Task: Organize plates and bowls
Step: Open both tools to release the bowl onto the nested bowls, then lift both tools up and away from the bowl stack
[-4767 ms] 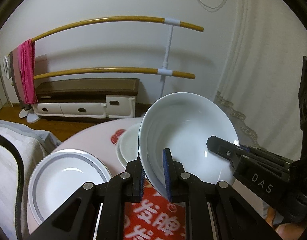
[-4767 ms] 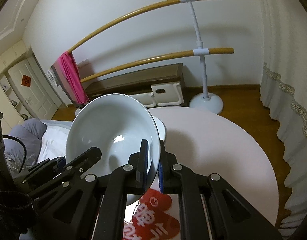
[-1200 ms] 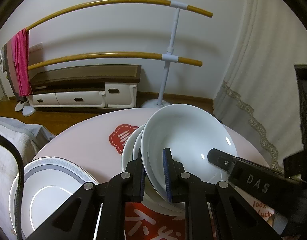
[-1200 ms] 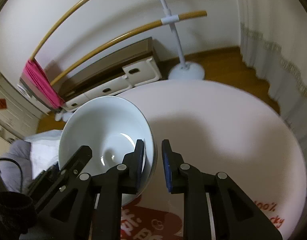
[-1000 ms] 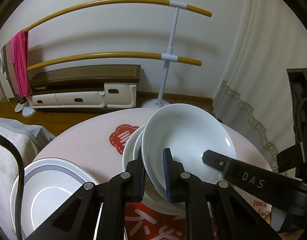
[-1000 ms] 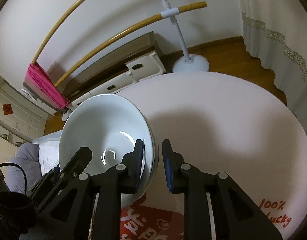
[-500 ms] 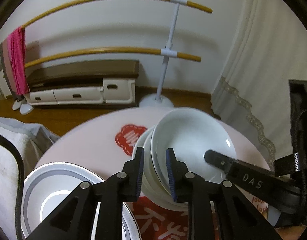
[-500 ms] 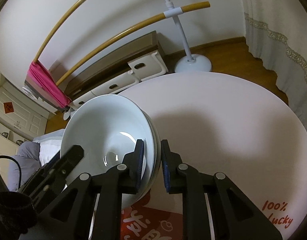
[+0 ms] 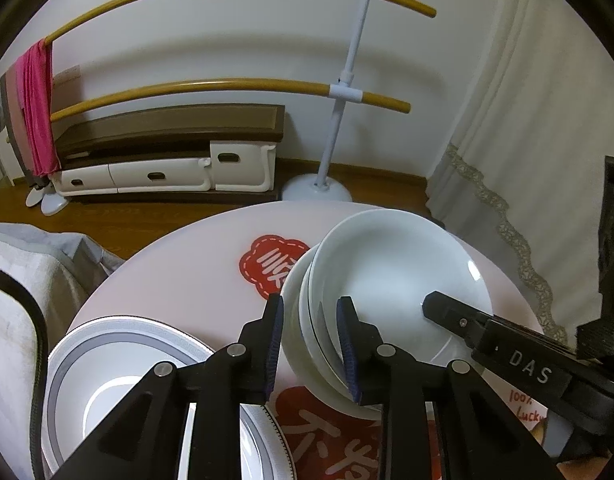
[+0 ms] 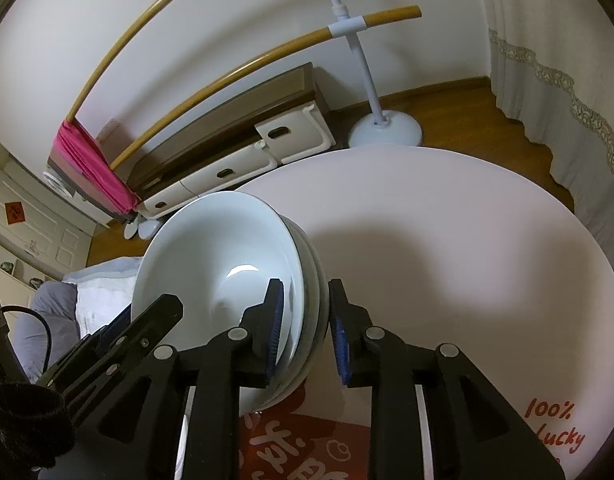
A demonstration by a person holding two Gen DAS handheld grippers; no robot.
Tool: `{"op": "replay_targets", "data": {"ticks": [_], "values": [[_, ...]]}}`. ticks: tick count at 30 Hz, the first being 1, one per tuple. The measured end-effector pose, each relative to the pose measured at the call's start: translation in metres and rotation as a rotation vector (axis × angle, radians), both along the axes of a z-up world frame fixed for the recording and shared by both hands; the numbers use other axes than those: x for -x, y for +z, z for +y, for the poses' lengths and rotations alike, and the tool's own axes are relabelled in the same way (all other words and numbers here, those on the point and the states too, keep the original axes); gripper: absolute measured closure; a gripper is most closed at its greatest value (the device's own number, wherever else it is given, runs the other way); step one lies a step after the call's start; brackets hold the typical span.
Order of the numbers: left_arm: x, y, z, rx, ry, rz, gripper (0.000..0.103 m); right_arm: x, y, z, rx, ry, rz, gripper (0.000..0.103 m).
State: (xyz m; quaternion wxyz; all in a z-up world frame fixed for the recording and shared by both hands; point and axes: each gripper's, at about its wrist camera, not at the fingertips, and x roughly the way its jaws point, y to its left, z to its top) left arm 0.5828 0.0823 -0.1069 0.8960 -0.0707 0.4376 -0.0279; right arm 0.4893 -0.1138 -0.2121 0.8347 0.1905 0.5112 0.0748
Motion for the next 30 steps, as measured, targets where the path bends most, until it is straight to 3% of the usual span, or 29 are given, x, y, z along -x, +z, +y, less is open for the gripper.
{"op": "replay_targets", "data": {"ticks": [2, 10, 13, 17, 19, 30], "values": [[0.001, 0.000, -0.002, 0.001, 0.004, 0.001, 0.079, 0.001, 0.001, 0.001, 0.000, -0.001, 0.000, 0.070], [0.006, 0.008, -0.007, 0.006, 0.008, -0.004, 0.076, 0.005, 0.001, -0.004, -0.030, -0.007, 0.017, 0.063], [0.013, 0.013, -0.007, 0.013, 0.010, -0.021, 0.066, 0.011, 0.006, -0.006, -0.025, -0.003, 0.008, 0.058], [0.030, 0.020, -0.009, 0.020, 0.001, -0.041, 0.059, 0.022, 0.018, -0.006, -0.011, 0.018, -0.020, 0.042], [0.040, 0.022, -0.008, 0.020, 0.002, -0.051, 0.053, 0.030, 0.025, -0.006, -0.004, 0.020, -0.037, 0.042], [0.152, 0.048, -0.007, 0.010, 0.018, -0.178, 0.029, 0.107, 0.073, -0.009, 0.056, 0.045, -0.177, 0.026]]}}
